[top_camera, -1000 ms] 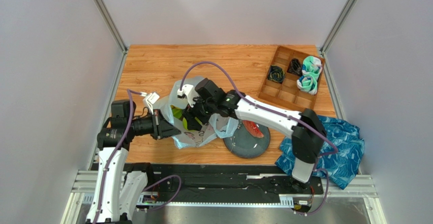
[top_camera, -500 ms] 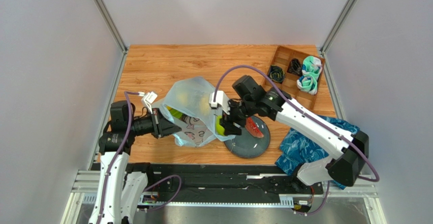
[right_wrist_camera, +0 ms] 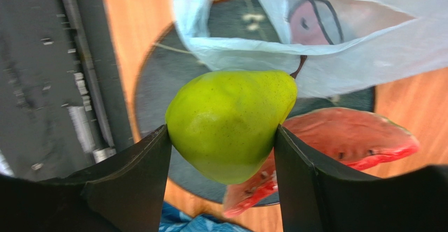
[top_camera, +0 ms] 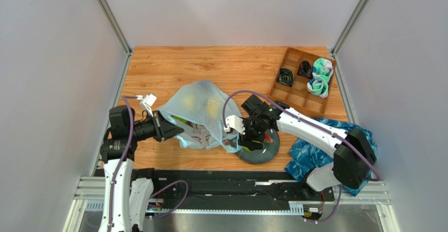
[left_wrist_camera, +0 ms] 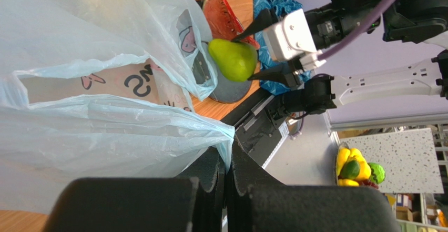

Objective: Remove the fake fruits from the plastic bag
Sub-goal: Place the fake fruit on the plate.

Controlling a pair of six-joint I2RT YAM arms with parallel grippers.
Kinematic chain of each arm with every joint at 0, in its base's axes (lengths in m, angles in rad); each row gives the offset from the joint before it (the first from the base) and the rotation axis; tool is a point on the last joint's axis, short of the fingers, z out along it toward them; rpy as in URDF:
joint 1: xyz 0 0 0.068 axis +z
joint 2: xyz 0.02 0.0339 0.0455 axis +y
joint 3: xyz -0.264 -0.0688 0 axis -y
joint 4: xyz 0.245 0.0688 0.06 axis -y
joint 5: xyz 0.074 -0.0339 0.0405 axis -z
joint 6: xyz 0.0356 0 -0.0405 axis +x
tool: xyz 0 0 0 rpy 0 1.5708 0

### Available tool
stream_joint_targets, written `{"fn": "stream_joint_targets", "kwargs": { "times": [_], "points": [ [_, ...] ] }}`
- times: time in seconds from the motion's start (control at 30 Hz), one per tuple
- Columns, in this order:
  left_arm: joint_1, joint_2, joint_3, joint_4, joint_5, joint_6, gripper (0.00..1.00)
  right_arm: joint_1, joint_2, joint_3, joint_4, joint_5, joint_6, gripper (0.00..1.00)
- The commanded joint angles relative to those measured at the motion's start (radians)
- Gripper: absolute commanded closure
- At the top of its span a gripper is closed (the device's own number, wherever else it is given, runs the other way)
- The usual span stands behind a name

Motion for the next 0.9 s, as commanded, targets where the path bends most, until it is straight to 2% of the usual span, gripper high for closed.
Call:
{"fn": "stream_joint_targets", "kwargs": {
  "times": [0.0,0.23,0.27,0.33,0.37,0.4,0.43,0.63,0.8,0.87],
  "points": [
    [0.025,0.0,0.038,-0.021,0.009,0.017,1.0,-0.036,0.046,-0.013,0.174,0.078,-0.044,0.66],
    [0.039,0.008,0.056,-0.053,0.012,0.039,1.0,-0.047,0.087,-0.037,0.278,0.098,-0.02,0.59],
    [0.039,0.013,0.061,-0.053,0.012,0.04,1.0,-0.048,0.083,-0.045,0.298,0.101,-0.016,0.49],
    [0.042,0.014,0.072,-0.055,0.02,0.043,1.0,-0.047,0.07,-0.054,0.295,0.105,-0.016,0.39],
    [0.042,0.017,0.084,-0.055,0.026,0.046,1.0,-0.048,0.063,-0.052,0.275,0.11,-0.013,0.29],
    [0.042,0.022,0.091,-0.056,0.03,0.045,1.0,-0.047,0.055,-0.046,0.259,0.111,-0.01,0.09],
    [0.044,0.023,0.096,-0.056,0.042,0.045,1.0,-0.048,0.032,-0.037,0.239,0.108,-0.003,0.0],
    [0.042,0.036,0.133,-0.048,0.072,0.042,1.0,-0.05,-0.054,0.154,0.064,-0.042,0.108,0.0],
    [0.042,0.037,0.136,-0.012,0.058,0.017,1.0,-0.022,0.007,0.277,0.134,-0.159,0.301,0.0],
    [0.044,0.037,0.165,-0.021,0.03,0.028,1.0,0.01,0.071,0.325,0.182,-0.178,0.329,0.04]
  ]
}}
